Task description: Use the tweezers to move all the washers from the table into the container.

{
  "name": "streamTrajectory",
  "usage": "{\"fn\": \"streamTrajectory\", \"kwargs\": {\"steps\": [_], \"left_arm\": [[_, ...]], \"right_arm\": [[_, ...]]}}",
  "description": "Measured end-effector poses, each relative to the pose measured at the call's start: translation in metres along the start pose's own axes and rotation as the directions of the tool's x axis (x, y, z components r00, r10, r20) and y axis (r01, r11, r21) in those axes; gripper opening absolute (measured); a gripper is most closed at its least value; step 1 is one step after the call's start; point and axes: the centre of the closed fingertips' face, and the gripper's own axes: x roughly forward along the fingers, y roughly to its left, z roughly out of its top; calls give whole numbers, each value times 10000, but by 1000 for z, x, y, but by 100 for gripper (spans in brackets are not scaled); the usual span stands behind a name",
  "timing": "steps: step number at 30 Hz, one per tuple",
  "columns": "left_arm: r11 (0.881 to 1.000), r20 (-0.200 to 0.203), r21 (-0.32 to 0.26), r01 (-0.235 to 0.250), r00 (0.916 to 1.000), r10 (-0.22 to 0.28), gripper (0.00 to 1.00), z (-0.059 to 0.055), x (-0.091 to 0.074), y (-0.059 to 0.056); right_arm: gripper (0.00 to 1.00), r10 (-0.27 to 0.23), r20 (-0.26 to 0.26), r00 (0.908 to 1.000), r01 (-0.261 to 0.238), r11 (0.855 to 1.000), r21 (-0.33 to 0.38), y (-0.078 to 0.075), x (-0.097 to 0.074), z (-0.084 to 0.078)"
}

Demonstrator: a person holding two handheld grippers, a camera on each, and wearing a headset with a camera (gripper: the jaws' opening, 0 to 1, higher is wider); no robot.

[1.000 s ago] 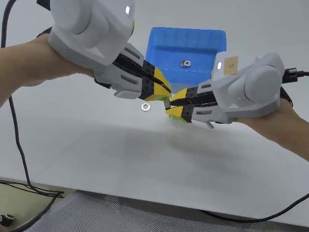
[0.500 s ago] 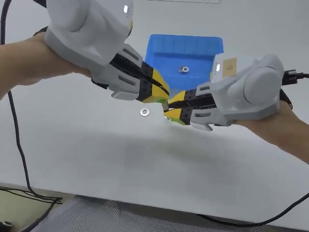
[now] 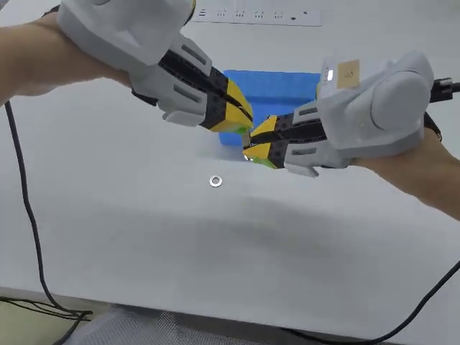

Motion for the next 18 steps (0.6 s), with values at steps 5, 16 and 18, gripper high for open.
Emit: {"fn": "streamTrajectory", "kwargs": {"steps": [5, 16, 18], "left_arm": [[9995, 88, 305, -85, 9999, 83, 6, 11, 0, 12], [9965, 192, 780, -313, 9994, 299, 7, 24, 5, 46], [9961, 212, 818, -335, 9993, 319, 7, 24, 7, 52]], "right_arm": [[9, -335, 26, 9994, 335, 9993, -153, -18, -10, 4], [9, -1024, 150, 9946, 1024, 9947, 13, -62, -16, -1], [9, -1085, 150, 9940, 1084, 9941, 75, -68, -15, -3]]}}
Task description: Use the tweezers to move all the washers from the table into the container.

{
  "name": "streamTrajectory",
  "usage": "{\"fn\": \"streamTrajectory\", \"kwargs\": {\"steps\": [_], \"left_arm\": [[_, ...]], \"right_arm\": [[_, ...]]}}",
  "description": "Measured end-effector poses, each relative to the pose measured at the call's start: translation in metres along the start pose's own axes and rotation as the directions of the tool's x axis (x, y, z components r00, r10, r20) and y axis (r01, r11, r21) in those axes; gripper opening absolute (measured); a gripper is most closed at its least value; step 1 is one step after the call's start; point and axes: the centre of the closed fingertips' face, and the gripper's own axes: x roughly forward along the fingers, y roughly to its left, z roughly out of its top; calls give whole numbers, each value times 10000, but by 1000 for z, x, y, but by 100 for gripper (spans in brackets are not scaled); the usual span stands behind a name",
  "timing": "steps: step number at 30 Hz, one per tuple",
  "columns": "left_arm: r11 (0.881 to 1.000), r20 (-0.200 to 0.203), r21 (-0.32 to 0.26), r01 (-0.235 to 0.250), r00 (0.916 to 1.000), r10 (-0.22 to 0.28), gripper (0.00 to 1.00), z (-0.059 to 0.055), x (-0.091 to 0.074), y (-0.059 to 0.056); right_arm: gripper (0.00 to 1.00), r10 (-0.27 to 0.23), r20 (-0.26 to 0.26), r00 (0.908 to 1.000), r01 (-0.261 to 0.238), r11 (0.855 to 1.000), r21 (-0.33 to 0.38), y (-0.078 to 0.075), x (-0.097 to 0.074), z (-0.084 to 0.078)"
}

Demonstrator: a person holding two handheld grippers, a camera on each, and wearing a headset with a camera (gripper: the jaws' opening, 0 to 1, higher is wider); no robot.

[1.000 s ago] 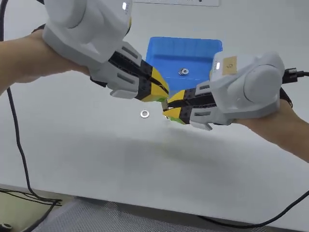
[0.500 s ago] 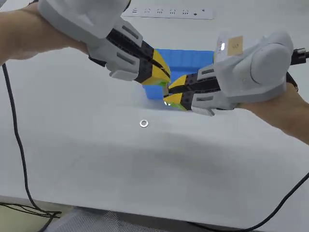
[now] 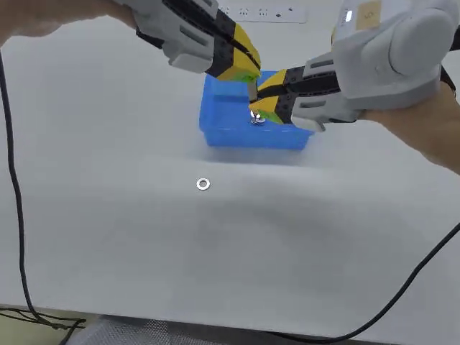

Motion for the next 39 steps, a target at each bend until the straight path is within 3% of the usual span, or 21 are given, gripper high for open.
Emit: {"fn": "streamTrajectory", "kwargs": {"steps": [10, 14, 27, 39], "left_arm": [[9999, -15, -119, -108, 9999, 108, 7, -15, 13, 23], [9997, -108, -214, -73, 9999, 71, 7, -25, 22, 30], [9968, -178, -804, 6, 9998, -20, 7, -55, 44, 41], [9959, -146, -906, 71, 9999, -84, 7, -59, 47, 42]], "right_arm": [[9, -78, -165, 9998, 80, 9999, 108, -17, 13, -14], [9, -25, -251, 9997, 32, 9996, 293, -23, 21, -28], [9, 301, -589, 9978, -263, 9976, 637, -27, 42, -55], [10, 292, -621, 9976, -242, 9966, 788, -26, 43, -58]]}}
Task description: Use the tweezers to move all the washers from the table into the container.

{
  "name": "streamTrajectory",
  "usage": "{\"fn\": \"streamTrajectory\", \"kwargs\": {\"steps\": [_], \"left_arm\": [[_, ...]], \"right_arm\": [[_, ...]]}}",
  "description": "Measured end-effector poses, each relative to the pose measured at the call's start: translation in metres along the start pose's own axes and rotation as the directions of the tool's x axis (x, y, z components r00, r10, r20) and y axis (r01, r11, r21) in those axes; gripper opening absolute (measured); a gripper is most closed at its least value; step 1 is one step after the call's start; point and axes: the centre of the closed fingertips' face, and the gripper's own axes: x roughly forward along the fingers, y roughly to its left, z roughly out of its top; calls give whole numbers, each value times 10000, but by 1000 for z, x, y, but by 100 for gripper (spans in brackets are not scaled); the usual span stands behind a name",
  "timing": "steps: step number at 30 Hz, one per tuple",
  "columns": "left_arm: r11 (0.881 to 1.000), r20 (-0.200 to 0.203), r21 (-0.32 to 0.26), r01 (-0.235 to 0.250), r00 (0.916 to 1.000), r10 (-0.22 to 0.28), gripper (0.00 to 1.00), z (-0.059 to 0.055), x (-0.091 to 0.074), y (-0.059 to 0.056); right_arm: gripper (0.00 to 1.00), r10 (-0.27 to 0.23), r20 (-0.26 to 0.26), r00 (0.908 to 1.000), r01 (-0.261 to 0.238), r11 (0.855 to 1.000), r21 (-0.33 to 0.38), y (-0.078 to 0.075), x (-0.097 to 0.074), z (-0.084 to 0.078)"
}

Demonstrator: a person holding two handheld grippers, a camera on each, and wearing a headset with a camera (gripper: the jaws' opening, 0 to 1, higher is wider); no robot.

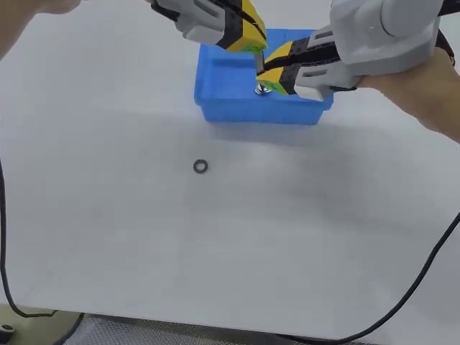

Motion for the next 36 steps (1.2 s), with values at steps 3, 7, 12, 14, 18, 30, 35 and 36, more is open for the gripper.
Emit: {"fn": "streamTrajectory", "kwargs": {"steps": [3, 7, 12, 14, 18, 30, 35, 36], "left_arm": [[10000, -24, 51, 13, 10000, -13, 7, 1, 0, -1], [9999, 25, 135, -22, 10000, 22, 6, 7, -4, -3], [9997, 32, 241, -75, 10000, 74, 6, 12, -10, -8], [9994, -10, 334, -119, 9999, 120, 6, 15, -13, -10], [9987, 13, 475, -178, 9998, 178, 6, 23, -21, -17], [9975, 70, 635, -295, 9996, 291, 6, 39, -44, -44], [9972, 44, 681, -310, 9995, 308, 6, 41, -54, -58], [9970, 41, 707, -321, 9995, 319, 6, 42, -56, -62]], "right_arm": [[10, -130, -93, 9999, 128, 9998, -162, -1, -1, 0], [11, -167, 10, 9999, 167, 9999, -42, -1, -6, 4], [11, -219, 74, 9997, 220, 9997, -108, 2, -12, 9], [11, -227, 101, 9997, 228, 9997, -128, 4, -15, 12], [11, -270, 190, 9995, 276, 9992, -290, 8, -21, 21], [11, -239, 441, 9987, 266, 9978, -606, 34, -37, 44], [11, -117, 480, 9988, 152, 9971, -747, 50, -41, 52], [11, -105, 486, 9988, 142, 9969, -772, 51, -40, 53]]}}
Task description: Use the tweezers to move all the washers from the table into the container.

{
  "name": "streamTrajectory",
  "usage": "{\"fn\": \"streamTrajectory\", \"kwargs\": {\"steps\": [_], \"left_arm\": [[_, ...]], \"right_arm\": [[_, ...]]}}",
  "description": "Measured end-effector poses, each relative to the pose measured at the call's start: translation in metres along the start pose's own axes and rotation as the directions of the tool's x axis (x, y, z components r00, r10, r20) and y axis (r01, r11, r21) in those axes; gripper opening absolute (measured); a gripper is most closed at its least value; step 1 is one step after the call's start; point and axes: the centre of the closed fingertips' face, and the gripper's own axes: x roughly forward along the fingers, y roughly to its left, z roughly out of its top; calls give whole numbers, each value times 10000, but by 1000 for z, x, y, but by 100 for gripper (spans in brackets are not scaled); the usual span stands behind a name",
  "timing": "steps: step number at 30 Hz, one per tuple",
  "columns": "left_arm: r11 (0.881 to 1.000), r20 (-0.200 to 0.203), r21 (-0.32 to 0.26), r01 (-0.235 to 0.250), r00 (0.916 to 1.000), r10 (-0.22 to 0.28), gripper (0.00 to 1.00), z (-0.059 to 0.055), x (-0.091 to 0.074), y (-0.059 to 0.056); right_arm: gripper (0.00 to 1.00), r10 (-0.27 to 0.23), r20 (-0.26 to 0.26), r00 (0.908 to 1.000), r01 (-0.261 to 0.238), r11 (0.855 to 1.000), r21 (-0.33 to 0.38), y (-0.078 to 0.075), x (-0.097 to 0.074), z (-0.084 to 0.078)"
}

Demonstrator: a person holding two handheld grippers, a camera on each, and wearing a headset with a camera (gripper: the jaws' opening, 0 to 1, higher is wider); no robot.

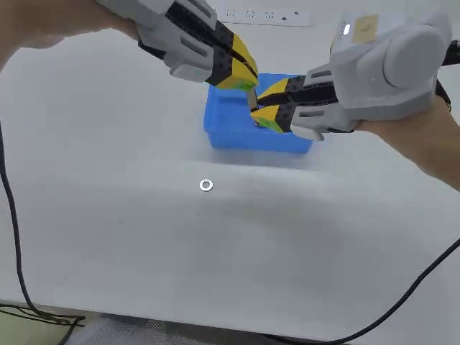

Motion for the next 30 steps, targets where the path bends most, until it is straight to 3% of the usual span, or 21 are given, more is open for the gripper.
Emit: {"fn": "streamTrajectory", "kwargs": {"steps": [4, 10, 17, 30], "left_arm": [[10000, 9, -5, -19, 10000, 19, 6, -1, -7, -11], [9998, -99, -179, -31, 9999, 29, 6, -11, -18, -29], [9984, -131, -535, -158, 9998, 151, 6, -27, -29, -39], [9932, -108, -1160, -69, 9999, 57, 6, -48, -22, -51]], "right_arm": [[11, 147, 128, 9998, -147, 9999, 16, 13, 0, 8], [11, 497, 184, 9986, -496, 9987, -86, 39, 8, 17], [11, 958, 232, 9951, -953, 9952, -203, 61, 22, 24], [11, 1412, 120, 9899, -1412, 9900, 62, 80, 36, 11]]}}
